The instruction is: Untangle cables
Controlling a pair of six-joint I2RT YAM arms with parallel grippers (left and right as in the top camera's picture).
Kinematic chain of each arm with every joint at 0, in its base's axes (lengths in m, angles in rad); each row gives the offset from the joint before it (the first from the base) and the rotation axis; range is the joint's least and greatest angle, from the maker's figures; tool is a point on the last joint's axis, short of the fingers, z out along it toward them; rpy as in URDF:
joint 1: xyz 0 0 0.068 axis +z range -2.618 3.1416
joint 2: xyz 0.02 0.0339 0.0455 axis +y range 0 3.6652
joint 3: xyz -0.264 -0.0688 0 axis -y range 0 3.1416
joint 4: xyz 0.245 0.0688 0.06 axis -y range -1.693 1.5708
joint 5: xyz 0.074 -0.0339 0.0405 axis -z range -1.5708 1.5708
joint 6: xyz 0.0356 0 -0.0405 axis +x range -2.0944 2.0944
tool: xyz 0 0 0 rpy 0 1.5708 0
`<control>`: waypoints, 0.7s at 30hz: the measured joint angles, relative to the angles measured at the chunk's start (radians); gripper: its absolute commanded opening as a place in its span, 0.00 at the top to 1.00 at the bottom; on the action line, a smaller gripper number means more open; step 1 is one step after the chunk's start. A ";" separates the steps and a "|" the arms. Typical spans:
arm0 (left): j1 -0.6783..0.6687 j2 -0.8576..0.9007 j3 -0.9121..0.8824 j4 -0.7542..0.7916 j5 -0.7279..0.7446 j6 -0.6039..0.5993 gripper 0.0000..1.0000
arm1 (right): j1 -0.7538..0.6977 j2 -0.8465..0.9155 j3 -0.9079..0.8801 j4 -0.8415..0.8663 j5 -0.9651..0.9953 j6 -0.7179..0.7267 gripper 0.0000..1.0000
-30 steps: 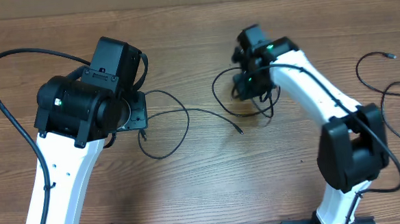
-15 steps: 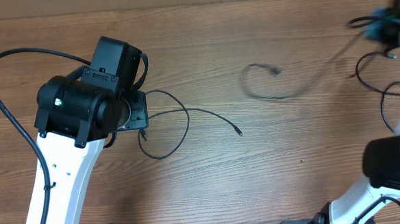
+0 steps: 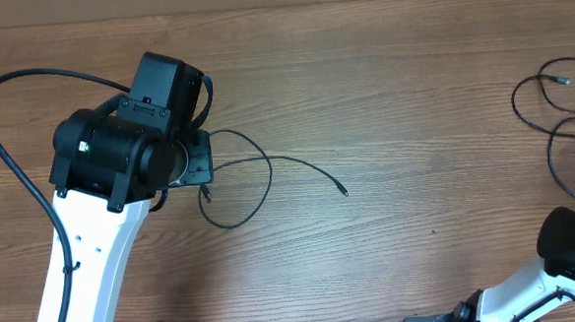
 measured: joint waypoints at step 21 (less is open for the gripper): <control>0.000 0.004 -0.002 0.087 -0.027 -0.020 0.33 | 0.151 0.000 -0.203 -0.156 -0.669 -0.176 0.27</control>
